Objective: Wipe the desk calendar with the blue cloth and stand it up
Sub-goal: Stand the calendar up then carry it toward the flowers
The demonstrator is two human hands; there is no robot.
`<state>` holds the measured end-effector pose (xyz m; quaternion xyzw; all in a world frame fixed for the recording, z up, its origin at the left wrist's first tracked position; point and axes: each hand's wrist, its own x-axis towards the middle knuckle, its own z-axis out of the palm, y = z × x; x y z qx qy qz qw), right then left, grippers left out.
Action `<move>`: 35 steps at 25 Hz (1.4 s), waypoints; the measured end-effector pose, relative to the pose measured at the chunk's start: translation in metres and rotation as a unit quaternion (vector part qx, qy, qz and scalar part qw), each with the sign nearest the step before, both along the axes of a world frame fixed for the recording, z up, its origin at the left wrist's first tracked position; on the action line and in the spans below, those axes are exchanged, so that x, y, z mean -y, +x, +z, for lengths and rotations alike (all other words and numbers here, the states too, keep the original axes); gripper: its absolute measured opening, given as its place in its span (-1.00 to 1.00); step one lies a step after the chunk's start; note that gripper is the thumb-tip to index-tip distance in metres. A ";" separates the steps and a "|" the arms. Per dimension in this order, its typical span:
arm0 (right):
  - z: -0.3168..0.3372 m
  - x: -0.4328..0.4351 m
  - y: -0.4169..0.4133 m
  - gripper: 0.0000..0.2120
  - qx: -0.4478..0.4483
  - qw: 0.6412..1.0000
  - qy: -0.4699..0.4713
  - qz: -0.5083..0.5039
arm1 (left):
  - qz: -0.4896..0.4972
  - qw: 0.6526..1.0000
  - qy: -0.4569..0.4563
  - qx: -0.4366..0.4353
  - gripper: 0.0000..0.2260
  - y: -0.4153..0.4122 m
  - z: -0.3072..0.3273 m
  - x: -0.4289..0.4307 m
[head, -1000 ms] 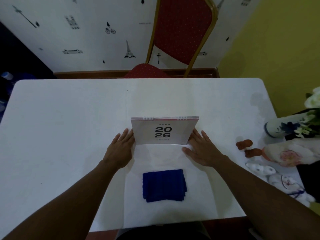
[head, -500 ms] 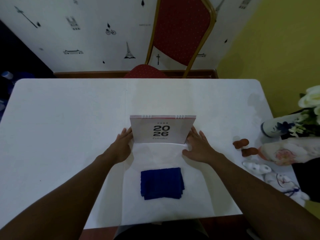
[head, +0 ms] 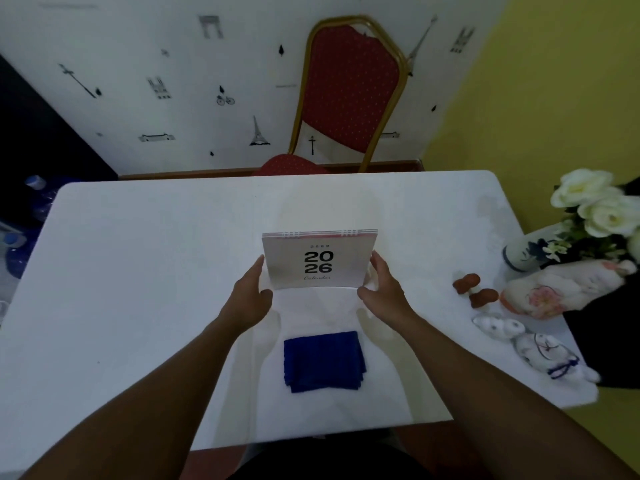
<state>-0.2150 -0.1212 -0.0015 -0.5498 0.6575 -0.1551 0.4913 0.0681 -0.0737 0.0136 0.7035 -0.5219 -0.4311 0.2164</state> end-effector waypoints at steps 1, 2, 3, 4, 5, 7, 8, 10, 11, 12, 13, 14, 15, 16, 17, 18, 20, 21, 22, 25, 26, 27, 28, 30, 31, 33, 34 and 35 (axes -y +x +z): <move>0.001 -0.003 0.002 -0.18 0.003 1.000 -0.010 -0.013 | 0.007 1.000 0.001 0.001 -0.27 -0.001 0.000 -0.001; 0.003 -0.006 0.004 -0.19 0.005 0.999 -0.018 -0.027 | 0.015 1.000 0.000 0.000 -0.26 -0.003 0.000 -0.001; 0.005 -0.009 0.007 -0.20 0.007 0.999 -0.024 -0.041 | 0.020 1.000 -0.006 -0.003 -0.24 -0.005 0.001 -0.002; 0.008 -0.011 0.009 -0.20 0.012 0.998 -0.030 -0.053 | 0.024 1.000 -0.015 -0.008 -0.22 -0.008 0.003 -0.002; 0.011 -0.012 0.011 -0.19 0.020 0.997 -0.035 -0.060 | 0.029 0.999 -0.026 -0.017 -0.19 -0.010 0.006 -0.002; 0.017 -0.013 0.017 -0.17 0.046 0.996 -0.040 -0.064 | 0.036 0.997 -0.050 -0.048 -0.14 -0.016 0.009 0.001; 0.019 -0.012 0.019 -0.16 0.063 0.995 -0.041 -0.064 | 0.039 0.996 -0.061 -0.060 -0.13 -0.018 0.009 0.002; 0.023 -0.009 0.024 -0.14 0.089 0.993 -0.044 -0.063 | 0.047 0.994 -0.073 -0.073 -0.16 -0.022 0.010 0.004; 0.024 -0.008 0.025 -0.14 0.094 0.992 -0.045 -0.065 | 0.052 0.992 -0.079 -0.079 -0.18 -0.024 0.010 0.005; 0.025 -0.007 0.024 -0.15 0.097 0.992 -0.046 -0.070 | 0.055 0.991 -0.084 -0.085 -0.19 -0.025 0.011 0.007; 0.026 -0.005 0.023 -0.16 0.101 0.991 -0.047 -0.076 | 0.056 0.990 -0.088 -0.091 -0.20 -0.027 0.014 0.010; 0.027 -0.005 0.020 -0.17 0.106 0.990 -0.048 -0.084 | 0.054 0.990 -0.088 -0.095 -0.21 -0.029 0.017 0.014; 0.029 -0.003 0.016 -0.18 0.111 0.988 -0.049 -0.093 | 0.048 0.990 -0.087 -0.099 -0.21 -0.032 0.020 0.020; 0.030 -0.002 0.011 -0.18 0.115 0.987 -0.051 -0.104 | 0.040 0.990 -0.085 -0.102 -0.21 -0.037 0.023 0.027; 0.032 0.000 0.005 -0.19 0.117 0.985 -0.054 -0.117 | 0.030 0.991 -0.082 -0.104 -0.20 -0.044 0.027 0.036; 0.035 0.003 -0.002 -0.19 0.117 0.983 -0.060 -0.131 | 0.020 0.991 -0.079 -0.105 -0.20 -0.052 0.031 0.045; 0.041 0.010 -0.020 -0.20 0.117 0.978 -0.073 -0.159 | -0.004 0.992 -0.071 -0.108 -0.18 -0.072 0.037 0.063; 0.044 0.015 -0.030 -0.20 0.118 0.974 -0.079 -0.177 | -0.016 0.992 -0.067 -0.110 -0.18 -0.084 0.039 0.073; 0.046 0.020 -0.043 -0.19 0.120 0.969 -0.084 -0.198 | -0.031 0.991 -0.061 -0.114 -0.17 -0.098 0.041 0.083; 0.050 0.034 -0.078 -0.19 0.098 0.956 -0.090 -0.261 | -0.071 0.988 -0.052 -0.126 -0.19 -0.141 0.045 0.114; 0.050 0.038 -0.089 -0.20 0.084 0.951 -0.089 -0.283 | -0.086 0.986 -0.051 -0.130 -0.20 -0.155 0.045 0.124; 0.050 0.042 -0.102 -0.21 0.069 0.946 -0.087 -0.305 | -0.102 0.985 -0.048 -0.132 -0.21 -0.171 0.045 0.135; 0.050 0.044 -0.112 -0.23 0.055 0.940 -0.083 -0.327 | -0.115 0.983 -0.044 -0.133 -0.21 -0.186 0.044 0.145; 0.051 0.048 -0.129 -0.23 0.050 0.924 -0.079 -0.372 | -0.141 0.981 -0.036 -0.131 -0.21 -0.211 0.041 0.165; 0.049 0.050 -0.136 -0.22 0.067 0.914 -0.083 -0.392 | -0.153 0.979 -0.032 -0.129 -0.21 -0.222 0.039 0.174; 0.045 0.053 -0.148 -0.21 0.094 0.895 -0.100 -0.425 | -0.174 0.976 -0.025 -0.125 -0.23 -0.242 0.034 0.189; 0.044 0.054 -0.151 -0.20 0.098 0.889 -0.106 -0.435 | -0.181 0.975 -0.021 -0.123 -0.23 -0.249 0.031 0.195; 0.042 0.054 -0.154 -0.19 0.098 0.885 -0.110 -0.442 | -0.186 0.975 -0.015 -0.123 -0.24 -0.255 0.027 0.200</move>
